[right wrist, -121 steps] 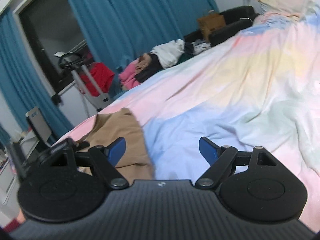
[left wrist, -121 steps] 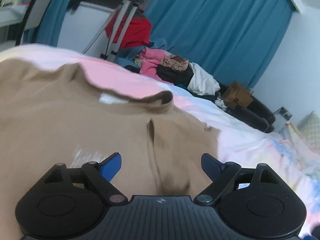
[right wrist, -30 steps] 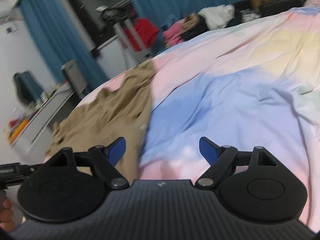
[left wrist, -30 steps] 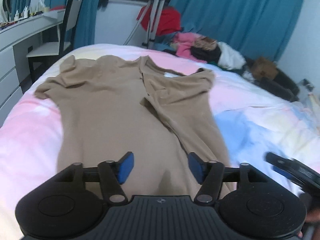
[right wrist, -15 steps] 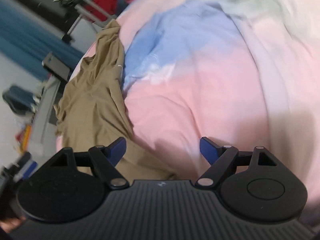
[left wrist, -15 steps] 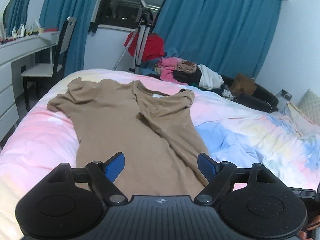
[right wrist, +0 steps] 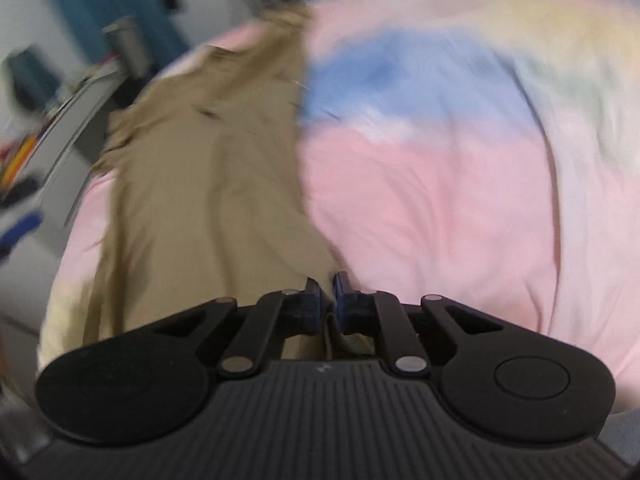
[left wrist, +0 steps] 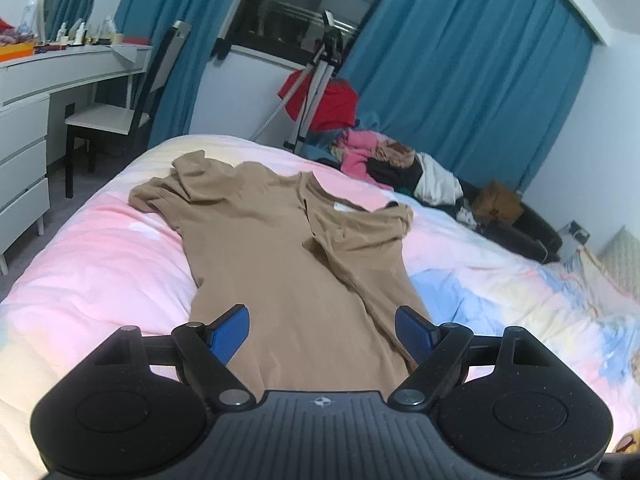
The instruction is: Fold clothes
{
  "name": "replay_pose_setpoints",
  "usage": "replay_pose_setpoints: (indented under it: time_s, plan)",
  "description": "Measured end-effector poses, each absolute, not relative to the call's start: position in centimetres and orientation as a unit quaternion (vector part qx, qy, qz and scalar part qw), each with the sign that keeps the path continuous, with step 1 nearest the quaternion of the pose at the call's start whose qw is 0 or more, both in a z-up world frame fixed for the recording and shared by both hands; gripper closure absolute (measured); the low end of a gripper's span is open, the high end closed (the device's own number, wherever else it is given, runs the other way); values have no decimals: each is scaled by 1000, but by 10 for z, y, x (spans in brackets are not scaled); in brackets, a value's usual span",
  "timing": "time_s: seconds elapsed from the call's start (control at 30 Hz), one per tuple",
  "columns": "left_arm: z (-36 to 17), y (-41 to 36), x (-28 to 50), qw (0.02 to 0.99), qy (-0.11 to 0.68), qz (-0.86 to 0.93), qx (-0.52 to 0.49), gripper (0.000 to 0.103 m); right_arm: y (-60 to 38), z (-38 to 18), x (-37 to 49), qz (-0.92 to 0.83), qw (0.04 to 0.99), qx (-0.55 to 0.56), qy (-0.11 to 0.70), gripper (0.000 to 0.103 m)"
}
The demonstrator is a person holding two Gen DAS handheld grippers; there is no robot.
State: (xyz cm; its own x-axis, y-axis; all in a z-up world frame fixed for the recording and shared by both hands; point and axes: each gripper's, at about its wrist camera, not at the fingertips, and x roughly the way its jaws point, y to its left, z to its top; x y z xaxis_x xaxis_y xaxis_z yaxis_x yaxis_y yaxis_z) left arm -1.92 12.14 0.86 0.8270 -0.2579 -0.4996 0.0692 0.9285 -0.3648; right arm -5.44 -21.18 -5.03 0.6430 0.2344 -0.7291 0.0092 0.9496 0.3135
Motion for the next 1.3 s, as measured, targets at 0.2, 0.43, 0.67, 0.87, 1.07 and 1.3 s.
replay_pose_setpoints:
  time_s: [0.2,0.43,0.67,0.87,1.07,1.3]
  plan:
    - [11,132,-20,940,275,-83,-185,21,-120,-35,-85,160,912,18,376,94]
    - [6,133,-19,939,286,-76,-176,21,-59,-91,-71,174,882,-92,428,91]
    - [1,131,-13,935,300,-82,-172,21,-80,-77,-72,220,866,-19,448,45]
    - [-8,124,-9,934,316,-77,-149,21,-90,-44,-56,211,900,-15,381,43]
    - [-27,125,2,925,352,-38,-137,22,-111,-45,-4,133,926,34,353,43]
    - [-57,116,10,909,404,5,-101,22,-139,-77,-1,96,945,65,305,43]
